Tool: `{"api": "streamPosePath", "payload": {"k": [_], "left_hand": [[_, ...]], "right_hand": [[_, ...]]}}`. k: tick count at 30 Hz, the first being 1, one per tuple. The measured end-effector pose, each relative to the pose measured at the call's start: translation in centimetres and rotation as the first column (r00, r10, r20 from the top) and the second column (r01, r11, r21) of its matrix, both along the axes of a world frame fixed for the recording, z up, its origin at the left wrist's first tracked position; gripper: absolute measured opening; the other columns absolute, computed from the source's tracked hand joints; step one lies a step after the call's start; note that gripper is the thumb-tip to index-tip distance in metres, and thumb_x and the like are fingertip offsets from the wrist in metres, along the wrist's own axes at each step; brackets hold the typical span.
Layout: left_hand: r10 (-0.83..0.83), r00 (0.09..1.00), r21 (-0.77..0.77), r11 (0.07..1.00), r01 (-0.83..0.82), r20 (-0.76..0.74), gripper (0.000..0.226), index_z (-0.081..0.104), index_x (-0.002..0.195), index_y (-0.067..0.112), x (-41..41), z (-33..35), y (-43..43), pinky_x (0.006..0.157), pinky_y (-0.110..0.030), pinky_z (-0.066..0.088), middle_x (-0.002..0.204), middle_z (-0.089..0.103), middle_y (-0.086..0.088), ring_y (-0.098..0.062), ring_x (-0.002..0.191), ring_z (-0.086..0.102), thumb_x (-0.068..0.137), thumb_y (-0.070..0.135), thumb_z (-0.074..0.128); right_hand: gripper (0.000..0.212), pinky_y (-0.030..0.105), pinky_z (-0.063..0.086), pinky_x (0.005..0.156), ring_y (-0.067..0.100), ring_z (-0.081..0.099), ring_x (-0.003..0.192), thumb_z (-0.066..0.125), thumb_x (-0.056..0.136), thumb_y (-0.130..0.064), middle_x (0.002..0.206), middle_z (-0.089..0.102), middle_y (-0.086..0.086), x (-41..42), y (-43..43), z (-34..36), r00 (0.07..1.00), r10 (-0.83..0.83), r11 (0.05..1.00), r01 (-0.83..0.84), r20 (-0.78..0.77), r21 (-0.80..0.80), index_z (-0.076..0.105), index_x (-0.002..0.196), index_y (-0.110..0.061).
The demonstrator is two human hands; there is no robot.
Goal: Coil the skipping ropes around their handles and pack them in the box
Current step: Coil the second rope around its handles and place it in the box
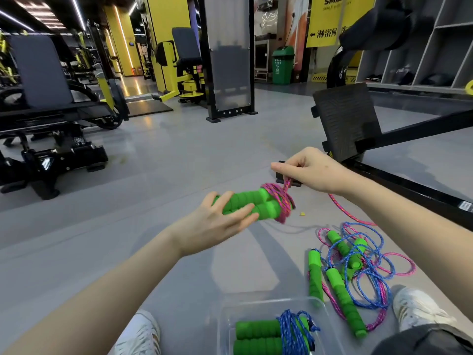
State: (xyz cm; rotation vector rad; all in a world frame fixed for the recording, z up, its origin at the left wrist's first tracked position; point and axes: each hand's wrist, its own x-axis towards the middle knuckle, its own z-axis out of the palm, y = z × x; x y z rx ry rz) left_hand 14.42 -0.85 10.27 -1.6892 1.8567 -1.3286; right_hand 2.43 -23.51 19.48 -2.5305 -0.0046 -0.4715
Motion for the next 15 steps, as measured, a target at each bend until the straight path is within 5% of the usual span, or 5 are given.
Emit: {"api": "streamPosePath", "payload": {"k": [3, 10, 12, 15], "left_hand": [[-0.158, 0.987, -0.013, 0.987, 0.157, -0.023, 0.04, 0.043, 0.138, 0.016, -1.4, -0.3, -0.5, 0.079, -0.044, 0.05, 0.137, 0.045, -0.003, -0.04, 0.105, 0.057, 0.101, 0.008, 0.033], [-0.329, 0.943, -0.128, 0.938, 0.321, -0.043, 0.041, 0.039, 0.138, 0.019, -4.3, 0.6, -2.5, 0.085, -0.041, 0.047, 0.139, 0.043, 0.0, -0.039, 0.109, 0.054, 0.098, 0.015, 0.046], [-0.323, 0.945, -0.151, 0.938, 0.313, -0.045, 0.039, 0.04, 0.137, 0.019, -4.2, 0.9, -2.7, 0.085, -0.042, 0.044, 0.139, 0.041, 0.0, -0.04, 0.11, 0.05, 0.099, 0.012, 0.041], [-0.261, 0.96, -0.253, 0.94, 0.228, -0.103, 0.041, 0.038, 0.137, 0.016, -3.5, 0.9, -2.7, 0.083, -0.046, 0.041, 0.14, 0.037, -0.003, -0.042, 0.11, 0.047, 0.097, 0.01, 0.044]], "right_hand": [[0.052, 0.015, 0.023, 0.044, 0.007, 0.026, 0.041, 0.058, 0.09, -0.034, 0.043, 0.031, 0.0, 0.4, -0.1, -0.8, 0.998, 0.055, 0.996, -0.057, 0.028, 0.075, 0.047, 0.043, -0.014], [0.047, 0.022, 0.029, 0.048, 0.008, 0.038, 0.041, 0.041, 0.097, -0.037, 0.043, 0.044, -0.005, 0.7, -2.0, -2.6, 0.981, 0.121, 0.863, -0.03, -0.15, 0.504, 0.058, 0.063, -0.008], [0.049, 0.022, 0.036, 0.049, 0.007, 0.046, 0.04, 0.034, 0.098, -0.035, 0.047, 0.051, -0.001, 0.7, -2.9, -3.6, 0.963, 0.17, 0.726, 0.02, -0.208, 0.687, 0.057, 0.065, -0.007], [0.033, 0.022, 0.047, 0.045, 0.009, 0.054, 0.039, 0.041, 0.093, -0.025, 0.048, 0.059, 0.004, -0.2, -3.1, -5.3, 0.96, 0.219, 0.376, 0.084, -0.177, 0.923, 0.059, 0.068, -0.011]]}}
